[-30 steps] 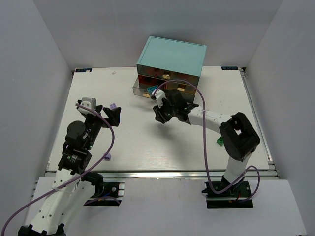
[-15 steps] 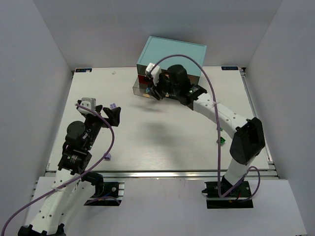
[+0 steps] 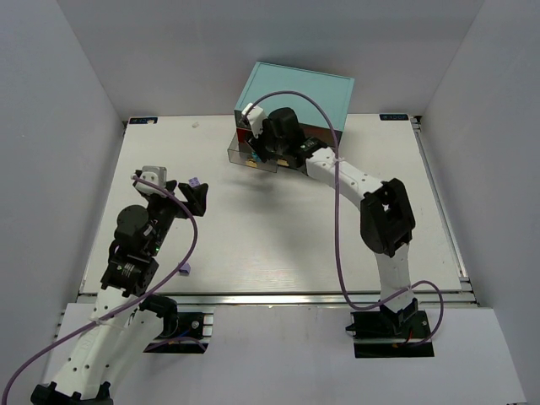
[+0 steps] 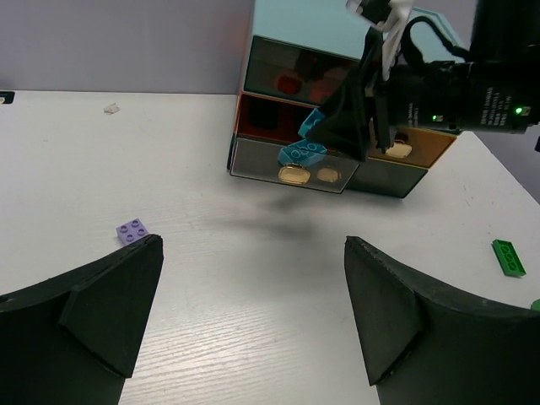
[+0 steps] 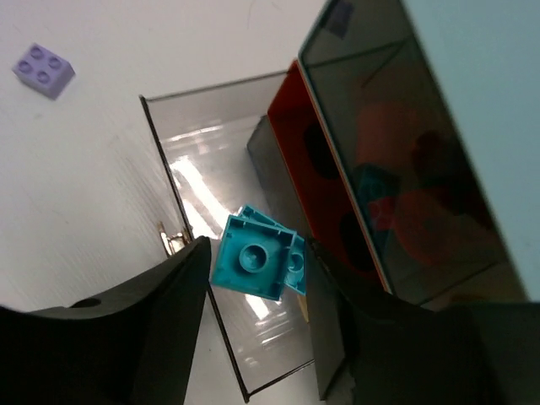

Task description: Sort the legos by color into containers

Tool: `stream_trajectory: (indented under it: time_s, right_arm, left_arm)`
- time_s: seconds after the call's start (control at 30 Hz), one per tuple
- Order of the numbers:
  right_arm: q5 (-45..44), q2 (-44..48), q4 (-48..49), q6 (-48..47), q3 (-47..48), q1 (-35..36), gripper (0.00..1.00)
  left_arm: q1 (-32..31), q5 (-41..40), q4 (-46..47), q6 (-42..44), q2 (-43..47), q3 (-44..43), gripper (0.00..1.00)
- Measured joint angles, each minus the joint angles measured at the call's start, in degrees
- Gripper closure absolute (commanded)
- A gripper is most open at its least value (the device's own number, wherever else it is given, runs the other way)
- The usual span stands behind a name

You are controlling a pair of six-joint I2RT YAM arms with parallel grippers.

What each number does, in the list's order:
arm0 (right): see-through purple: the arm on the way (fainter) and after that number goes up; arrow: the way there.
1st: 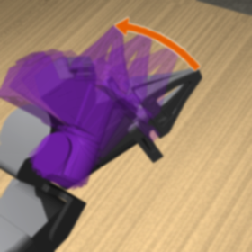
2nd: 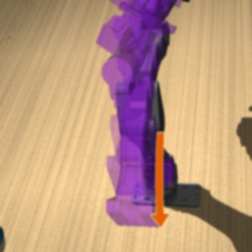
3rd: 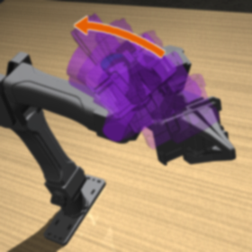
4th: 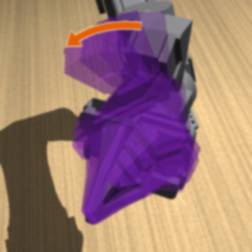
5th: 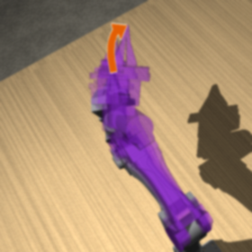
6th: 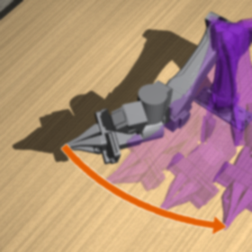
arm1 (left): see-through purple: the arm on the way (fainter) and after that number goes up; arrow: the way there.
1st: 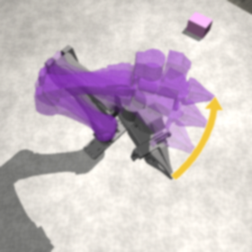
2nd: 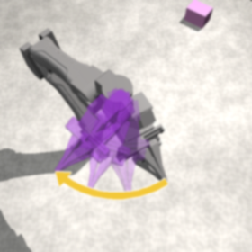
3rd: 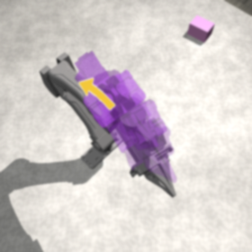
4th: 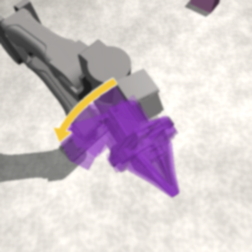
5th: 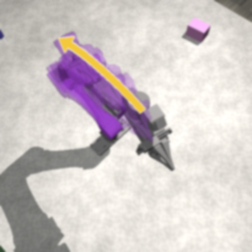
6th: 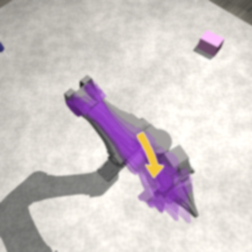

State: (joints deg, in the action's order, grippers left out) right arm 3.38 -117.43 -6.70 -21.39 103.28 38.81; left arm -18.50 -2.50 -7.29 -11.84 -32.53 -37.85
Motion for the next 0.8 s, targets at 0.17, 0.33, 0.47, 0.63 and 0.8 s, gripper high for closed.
stream_trajectory:
  time_s: [0.17,0.33,0.47,0.63,0.8]
  right_arm:
    - [-0.7,-1.4,-0.7,0.3,0.0,-1.1,0.38]
    - [-0.2,-1.1,-0.8,1.9,0.4,-2.2,0.44]
    - [2.9,4.3,-0.7,4.5,-5.0,-3.2,0.65]
    - [13.2,26.0,-0.9,3.8,-24.9,-5.1,1.00]
    - [26.8,44.1,-0.9,-4.3,-41.1,-6.6,1.00]
  left_arm:
    - [0.0,0.4,0.1,0.0,-0.2,0.0,0.02]
    - [0.0,2.8,0.2,0.0,-2.4,0.0,0.03]
    - [0.0,4.5,0.2,0.0,-4.1,0.0,0.05]
    - [0.0,5.9,0.3,0.0,-4.3,0.0,0.08]
    - [0.0,7.1,0.7,0.1,-5.0,0.1,0.09]
